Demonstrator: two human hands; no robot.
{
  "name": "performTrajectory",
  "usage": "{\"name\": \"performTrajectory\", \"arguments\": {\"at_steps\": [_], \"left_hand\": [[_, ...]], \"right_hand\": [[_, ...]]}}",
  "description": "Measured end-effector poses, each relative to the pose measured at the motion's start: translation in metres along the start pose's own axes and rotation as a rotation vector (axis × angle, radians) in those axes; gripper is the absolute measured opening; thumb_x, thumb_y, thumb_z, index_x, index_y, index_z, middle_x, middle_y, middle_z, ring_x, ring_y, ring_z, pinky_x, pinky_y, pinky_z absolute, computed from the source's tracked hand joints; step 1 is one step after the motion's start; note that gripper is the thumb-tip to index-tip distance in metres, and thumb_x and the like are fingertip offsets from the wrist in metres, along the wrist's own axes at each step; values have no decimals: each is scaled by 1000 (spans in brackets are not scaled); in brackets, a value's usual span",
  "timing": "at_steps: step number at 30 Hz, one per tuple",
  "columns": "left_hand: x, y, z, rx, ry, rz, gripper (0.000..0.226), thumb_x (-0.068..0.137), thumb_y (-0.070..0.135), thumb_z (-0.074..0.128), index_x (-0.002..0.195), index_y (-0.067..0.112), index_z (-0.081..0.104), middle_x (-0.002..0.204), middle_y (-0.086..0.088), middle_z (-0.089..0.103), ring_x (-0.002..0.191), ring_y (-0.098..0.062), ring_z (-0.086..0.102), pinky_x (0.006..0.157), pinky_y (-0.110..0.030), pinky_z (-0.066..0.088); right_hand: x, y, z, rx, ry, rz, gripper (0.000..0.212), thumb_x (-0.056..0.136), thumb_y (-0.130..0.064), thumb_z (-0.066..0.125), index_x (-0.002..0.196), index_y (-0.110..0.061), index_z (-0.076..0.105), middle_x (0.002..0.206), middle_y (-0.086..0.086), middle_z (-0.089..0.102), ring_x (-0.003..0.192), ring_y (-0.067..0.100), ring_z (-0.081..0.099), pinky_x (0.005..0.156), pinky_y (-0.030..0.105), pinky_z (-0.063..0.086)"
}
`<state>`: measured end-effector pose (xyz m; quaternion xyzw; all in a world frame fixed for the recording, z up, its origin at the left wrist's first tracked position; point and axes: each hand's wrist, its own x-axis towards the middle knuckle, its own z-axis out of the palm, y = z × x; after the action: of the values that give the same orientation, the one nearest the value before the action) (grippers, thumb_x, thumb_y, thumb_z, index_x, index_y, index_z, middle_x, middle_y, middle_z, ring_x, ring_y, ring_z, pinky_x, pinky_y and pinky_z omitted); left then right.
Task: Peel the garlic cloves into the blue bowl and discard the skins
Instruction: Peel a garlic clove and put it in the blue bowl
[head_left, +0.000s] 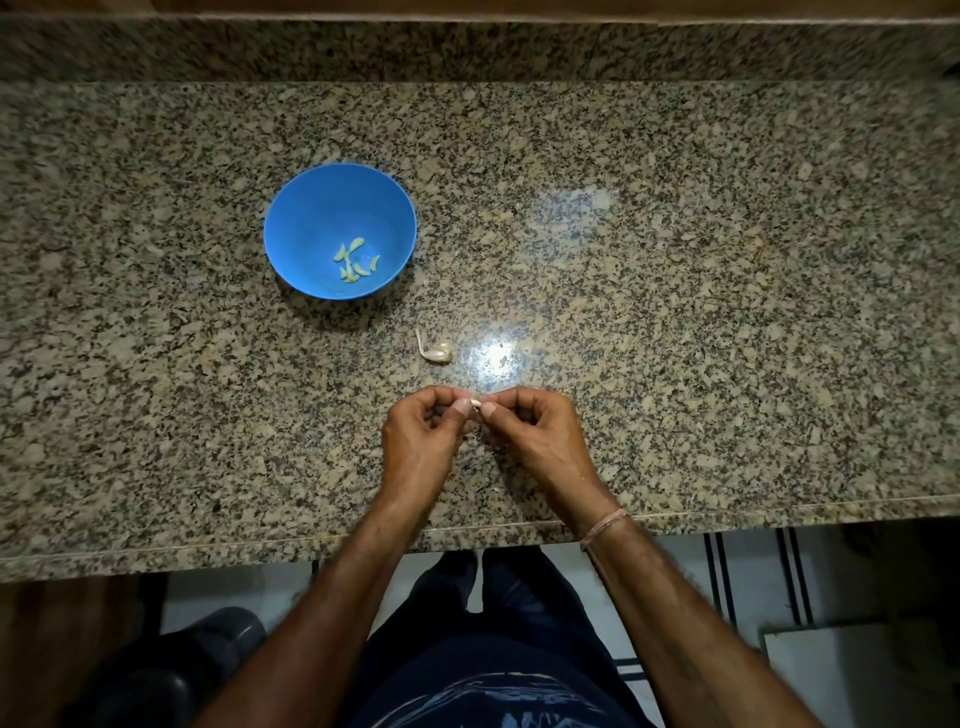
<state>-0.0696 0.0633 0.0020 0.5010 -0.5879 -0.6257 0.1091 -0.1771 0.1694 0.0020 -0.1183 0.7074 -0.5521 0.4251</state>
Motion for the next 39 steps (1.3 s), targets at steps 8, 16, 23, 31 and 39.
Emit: {"name": "performTrajectory", "arguments": {"at_steps": [8,16,23,31,39], "left_hand": [[0,-2,-1,-106,-13,-90,7,97,11,70,103,12,74,97,-8,77,97,-26,75,87,-37,64],[0,2,0,-65,-21,-74,7,97,16,72,101,11,74,91,-6,76,81,-15,71,75,-26,59],[6,2,-1,-428,-205,-453,10,100,12,65,99,5,72,78,-3,72,68,-12,64,68,-27,53],[2,-2,3,-88,-108,-179,15,103,20,63,99,8,72,83,-2,71,70,-7,61,62,-21,51],[3,-1,5,-140,-139,-237,21,108,17,52,101,6,69,76,0,65,66,-9,53,58,-20,44]], "right_hand": [[3,1,2,-114,42,0,7,93,-19,77,93,-12,77,88,5,77,86,28,74,79,38,65],[-1,2,6,-264,151,-139,7,94,-16,75,88,-13,72,82,-1,72,71,4,65,66,16,55],[-1,5,5,-453,177,-315,12,94,-14,71,82,-15,66,74,-3,65,65,14,61,57,30,55],[-1,6,7,-269,171,-127,7,94,-14,73,87,-13,70,82,-1,71,69,-2,61,66,15,54],[5,11,2,-604,192,-368,10,96,-20,70,87,-16,70,81,-5,67,71,12,63,65,35,58]]}}
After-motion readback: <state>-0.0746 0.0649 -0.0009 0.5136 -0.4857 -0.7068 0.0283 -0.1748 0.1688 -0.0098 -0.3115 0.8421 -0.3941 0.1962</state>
